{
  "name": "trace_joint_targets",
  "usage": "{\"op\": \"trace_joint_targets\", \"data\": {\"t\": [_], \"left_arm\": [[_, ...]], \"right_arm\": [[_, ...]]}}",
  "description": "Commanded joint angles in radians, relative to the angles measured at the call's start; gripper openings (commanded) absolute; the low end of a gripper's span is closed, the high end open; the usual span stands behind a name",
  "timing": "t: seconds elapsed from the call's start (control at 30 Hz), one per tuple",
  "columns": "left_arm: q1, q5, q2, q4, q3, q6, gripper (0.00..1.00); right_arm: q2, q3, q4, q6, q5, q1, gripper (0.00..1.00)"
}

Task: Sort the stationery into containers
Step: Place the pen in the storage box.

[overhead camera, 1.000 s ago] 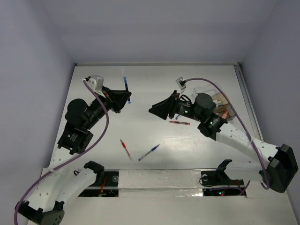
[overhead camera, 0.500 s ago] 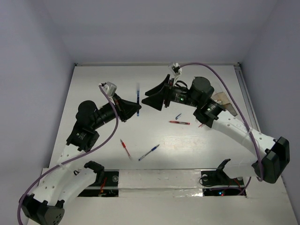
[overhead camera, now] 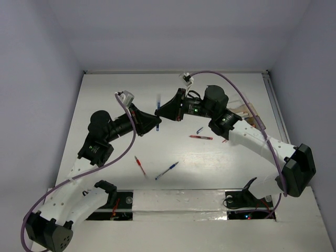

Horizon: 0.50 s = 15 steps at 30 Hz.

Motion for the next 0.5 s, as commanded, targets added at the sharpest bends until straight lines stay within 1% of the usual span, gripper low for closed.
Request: {"op": "trace_joint_targets", "data": {"t": [0.0, 0.03, 0.1, 0.13, 0.17, 0.2, 0.23, 0.27, 0.3, 0.37, 0.43, 0.47], "left_arm": [[0.002, 0.032, -0.005, 0.064, -0.008, -0.006, 0.00], [0.002, 0.030, -0.007, 0.053, -0.008, -0.003, 0.00], [0.002, 0.023, -0.010, 0.036, -0.005, 0.010, 0.00], [0.002, 0.007, -0.020, 0.022, -0.002, 0.016, 0.03], [0.002, -0.010, -0.027, 0.004, 0.001, 0.043, 0.23], [0.002, -0.046, -0.034, -0.017, 0.005, 0.060, 0.35], [0.002, -0.065, -0.043, -0.057, 0.013, 0.076, 0.48], [0.002, -0.079, -0.063, -0.074, 0.013, 0.089, 0.59], [0.002, -0.103, -0.074, -0.105, 0.012, 0.112, 0.77], [0.002, -0.135, -0.106, -0.132, 0.007, 0.131, 0.92], [0.002, -0.163, -0.138, -0.166, -0.008, 0.154, 0.98], [0.002, -0.174, -0.151, -0.172, -0.015, 0.159, 0.99]], "right_arm": [[-0.009, -0.007, 0.137, 0.057, -0.003, -0.002, 0.07], [-0.015, -0.027, 0.151, 0.068, 0.023, -0.002, 0.01], [-0.033, -0.053, 0.172, 0.089, 0.074, -0.002, 0.00], [-0.056, -0.068, 0.162, 0.090, 0.153, -0.002, 0.00], [-0.070, -0.074, 0.145, 0.088, 0.207, -0.002, 0.00], [-0.082, -0.079, 0.113, 0.077, 0.255, -0.002, 0.00], [-0.095, -0.084, 0.101, 0.076, 0.335, -0.016, 0.00], [-0.118, -0.094, 0.093, 0.076, 0.371, -0.030, 0.00], [-0.127, -0.102, 0.079, 0.080, 0.396, -0.065, 0.00], [-0.147, -0.119, 0.058, 0.086, 0.473, -0.110, 0.00], [-0.158, -0.139, 0.018, 0.103, 0.537, -0.198, 0.00], [-0.164, -0.154, 0.012, 0.111, 0.560, -0.232, 0.00]]}}
